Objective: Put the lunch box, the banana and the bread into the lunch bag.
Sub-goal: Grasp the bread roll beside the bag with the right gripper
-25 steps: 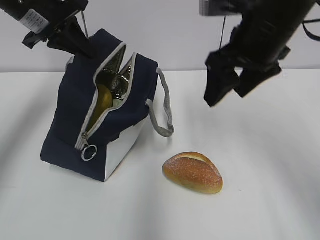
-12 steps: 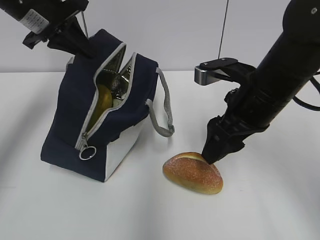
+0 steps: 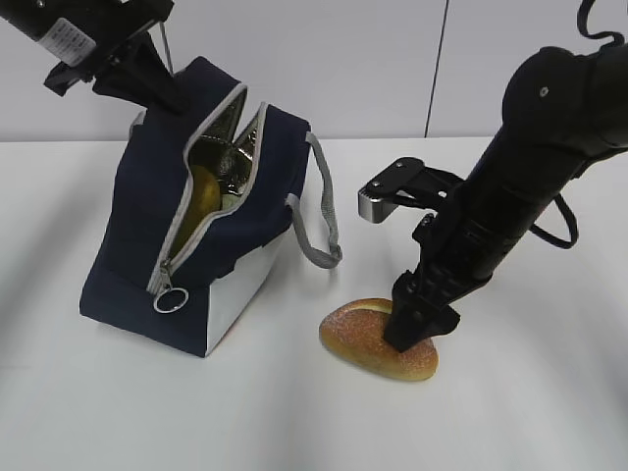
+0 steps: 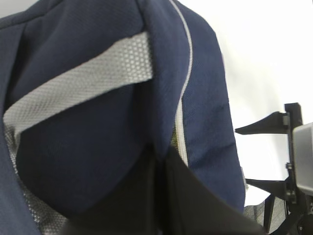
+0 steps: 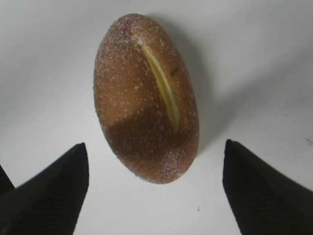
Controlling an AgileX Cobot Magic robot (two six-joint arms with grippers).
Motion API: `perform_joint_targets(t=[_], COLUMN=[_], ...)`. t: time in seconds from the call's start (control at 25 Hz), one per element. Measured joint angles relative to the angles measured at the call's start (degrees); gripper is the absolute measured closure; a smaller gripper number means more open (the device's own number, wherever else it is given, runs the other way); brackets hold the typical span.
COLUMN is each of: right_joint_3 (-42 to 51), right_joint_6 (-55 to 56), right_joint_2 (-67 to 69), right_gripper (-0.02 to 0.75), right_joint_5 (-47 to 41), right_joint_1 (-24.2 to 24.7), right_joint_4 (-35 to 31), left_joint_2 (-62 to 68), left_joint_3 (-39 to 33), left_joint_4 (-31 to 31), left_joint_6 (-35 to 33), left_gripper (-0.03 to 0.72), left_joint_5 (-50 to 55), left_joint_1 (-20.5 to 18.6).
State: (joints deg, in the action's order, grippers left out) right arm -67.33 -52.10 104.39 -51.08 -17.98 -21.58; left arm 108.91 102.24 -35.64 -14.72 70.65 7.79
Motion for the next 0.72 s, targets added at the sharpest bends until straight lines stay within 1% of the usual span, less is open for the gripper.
perform_joint_targets(t=[0.2,0.36,0.48,0.56,0.72], right_joint_3=[0.00,0.00,0.00,0.00,-1.20], right_joint_6=[-5.08,-5.88,-6.41,-6.43,-6.56], right_joint_2=[3.09,6.00,8.16,8.73,8.73], right_gripper=[0.086,0.081,0.085,0.122,0.255], right_joint_5=[1.62,5.44,5.65,5.90,4.32], right_joint_1=[-0.86,-2.22,-2.63,-2.63,-2.63], right_joint_4=[-2.34,-2.72,-3.23,-3.23,-3.23], left_joint_2=[0.00,0.00,0.00,0.00,0.00], left_joint_3=[0.00,0.00,0.00,0.00,0.00], left_joint_4=[0.11,0.41,1.11,1.41,1.51], left_joint_6=[0.00,0.00,0.00,0.00,0.00], left_gripper=[0.691,0.691,0.691,0.691,0.691], left_joint_5=[0.00,0.00,0.00,0.00,0.00], left_joint_1=[0.00,0.00,0.00,0.00,0.00])
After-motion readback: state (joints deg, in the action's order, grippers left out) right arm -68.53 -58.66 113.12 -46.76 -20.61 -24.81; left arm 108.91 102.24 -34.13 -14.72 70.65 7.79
